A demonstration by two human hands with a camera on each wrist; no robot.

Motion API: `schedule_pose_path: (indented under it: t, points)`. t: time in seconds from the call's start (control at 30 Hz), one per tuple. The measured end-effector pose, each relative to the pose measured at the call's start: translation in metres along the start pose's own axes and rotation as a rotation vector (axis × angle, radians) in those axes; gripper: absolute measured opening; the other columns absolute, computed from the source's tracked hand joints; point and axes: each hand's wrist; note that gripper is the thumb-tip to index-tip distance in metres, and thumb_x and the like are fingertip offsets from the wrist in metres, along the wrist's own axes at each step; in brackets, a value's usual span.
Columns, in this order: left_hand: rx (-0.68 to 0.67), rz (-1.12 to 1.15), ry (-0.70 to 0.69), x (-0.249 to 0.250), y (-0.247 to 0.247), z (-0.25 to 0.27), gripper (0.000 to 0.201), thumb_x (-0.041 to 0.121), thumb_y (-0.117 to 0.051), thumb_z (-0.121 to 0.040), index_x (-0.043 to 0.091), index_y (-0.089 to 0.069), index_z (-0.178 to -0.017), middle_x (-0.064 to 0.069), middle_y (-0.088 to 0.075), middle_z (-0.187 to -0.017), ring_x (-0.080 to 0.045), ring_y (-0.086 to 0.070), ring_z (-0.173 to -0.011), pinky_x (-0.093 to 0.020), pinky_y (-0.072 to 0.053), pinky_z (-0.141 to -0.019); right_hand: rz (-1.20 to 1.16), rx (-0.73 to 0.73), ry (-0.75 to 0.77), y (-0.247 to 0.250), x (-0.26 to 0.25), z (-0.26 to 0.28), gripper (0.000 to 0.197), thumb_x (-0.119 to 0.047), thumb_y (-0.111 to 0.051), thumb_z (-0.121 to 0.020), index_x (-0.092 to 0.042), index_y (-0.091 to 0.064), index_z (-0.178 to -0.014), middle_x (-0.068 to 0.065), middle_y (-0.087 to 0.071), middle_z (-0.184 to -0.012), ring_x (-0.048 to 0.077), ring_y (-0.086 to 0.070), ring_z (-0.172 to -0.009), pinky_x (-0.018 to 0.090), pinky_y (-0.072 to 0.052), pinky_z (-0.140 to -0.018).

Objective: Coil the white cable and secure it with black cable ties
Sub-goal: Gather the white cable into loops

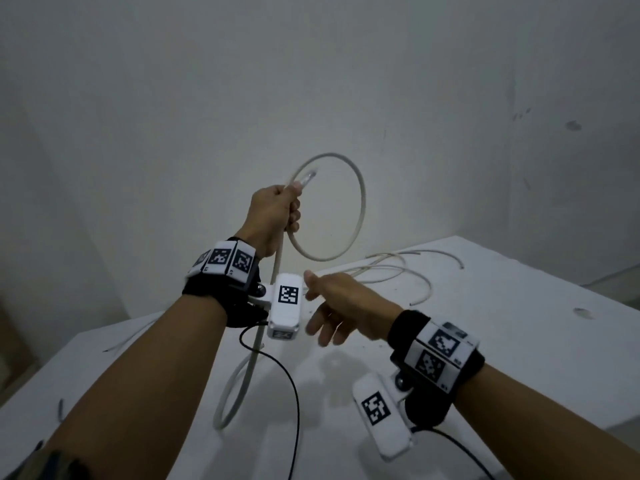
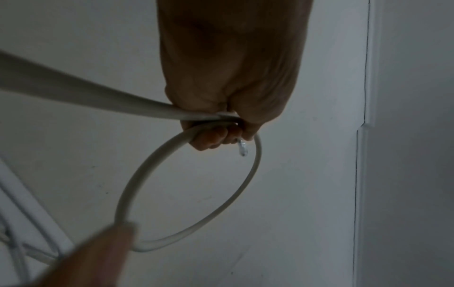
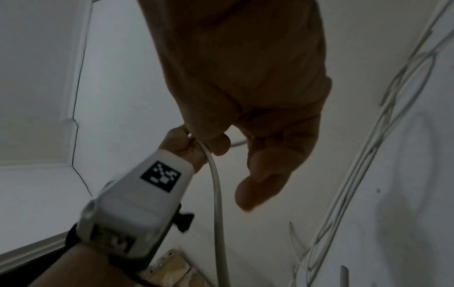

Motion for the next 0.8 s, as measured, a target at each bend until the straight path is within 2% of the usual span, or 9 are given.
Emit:
schedule_pose_path:
  t: [0.07, 0.1, 0.13, 0.23, 0.33, 0.43, 0.8]
  points:
    - [0.011, 0.006, -0.013, 0.009, 0.001, 0.000, 0.014, 0.017, -0.054, -0.097, 0.008, -0.051, -0.087, -0.001, -0.043, -0.060, -0.011, -0.038, -0.046, -0.021, -0.034, -0.042, -0.078, -0.093, 0.005, -0.010, 0.001, -0.003, 0.049, -0.050, -0.035, -0.099, -0.010, -0.041, -0.127, 0.015, -0.069, -0.074, 0.024, -0.064, -0.052, 0.023, -0.048, -0.041]
    - [0.010, 0.008, -0.010, 0.012, 0.001, 0.000, 0.013, 0.017, -0.054, -0.097, 0.008, -0.050, -0.089, -0.001, -0.044, -0.061, -0.012, -0.038, -0.047, -0.021, -0.034, -0.042, -0.110, -0.152, 0.011, -0.013, 0.001, -0.004, 0.048, -0.050, -0.035, -0.099, -0.013, -0.043, -0.128, 0.016, -0.070, -0.078, 0.025, -0.066, -0.054, 0.024, -0.050, -0.042]
    - [0.006, 0.012, -0.004, 0.014, 0.002, 0.001, 0.013, 0.017, -0.055, -0.097, 0.008, -0.049, -0.091, -0.002, -0.044, -0.062, -0.012, -0.038, -0.048, -0.021, -0.034, -0.042, -0.130, -0.220, 0.006, -0.015, -0.001, -0.003, 0.045, -0.049, -0.034, -0.099, -0.014, -0.048, -0.124, 0.016, -0.071, -0.081, 0.025, -0.066, -0.056, 0.024, -0.050, -0.043]
    - [-0.029, 0.031, 0.018, 0.020, 0.005, 0.005, 0.014, 0.017, -0.055, -0.097, 0.009, -0.047, -0.089, -0.002, -0.046, -0.064, -0.013, -0.041, -0.051, -0.023, -0.037, -0.043, -0.098, -0.382, 0.023, -0.024, -0.006, -0.002, 0.037, -0.035, -0.030, -0.101, -0.014, -0.060, -0.099, 0.014, -0.070, -0.081, 0.020, -0.064, -0.052, 0.021, -0.047, -0.041]
    - [-0.093, 0.009, 0.019, 0.030, 0.008, 0.009, 0.014, 0.018, -0.054, -0.097, 0.010, -0.047, -0.088, -0.003, -0.048, -0.065, -0.013, -0.044, -0.052, -0.024, -0.040, -0.045, -0.045, -0.356, 0.130, -0.030, -0.011, -0.003, 0.028, -0.017, -0.034, -0.099, -0.015, -0.061, -0.091, 0.011, -0.069, -0.074, 0.016, -0.061, -0.045, 0.018, -0.041, -0.035]
    - [-0.112, -0.035, 0.004, 0.039, 0.010, 0.011, 0.015, 0.017, -0.053, -0.097, 0.011, -0.047, -0.085, -0.003, -0.049, -0.064, -0.012, -0.045, -0.052, -0.024, -0.041, -0.046, -0.080, -0.305, 0.190, -0.032, -0.013, -0.007, 0.029, -0.007, -0.036, -0.096, -0.012, -0.063, -0.090, 0.011, -0.067, -0.073, 0.015, -0.059, -0.042, 0.018, -0.038, -0.034]
    - [-0.233, -0.161, 0.051, 0.053, 0.013, 0.035, 0.015, 0.020, -0.054, -0.097, 0.010, -0.047, -0.089, -0.001, -0.048, -0.064, -0.013, -0.043, -0.053, -0.025, -0.039, -0.051, -0.091, -0.297, 0.253, -0.041, -0.011, -0.005, 0.019, -0.007, -0.045, -0.096, -0.012, -0.064, -0.097, 0.016, -0.066, -0.081, 0.016, -0.063, -0.048, 0.020, -0.046, -0.041]
Point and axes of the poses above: each hand's wrist, its own z-axis away from the middle knuckle, its own y-axis out of the back of the hand, x = y × z
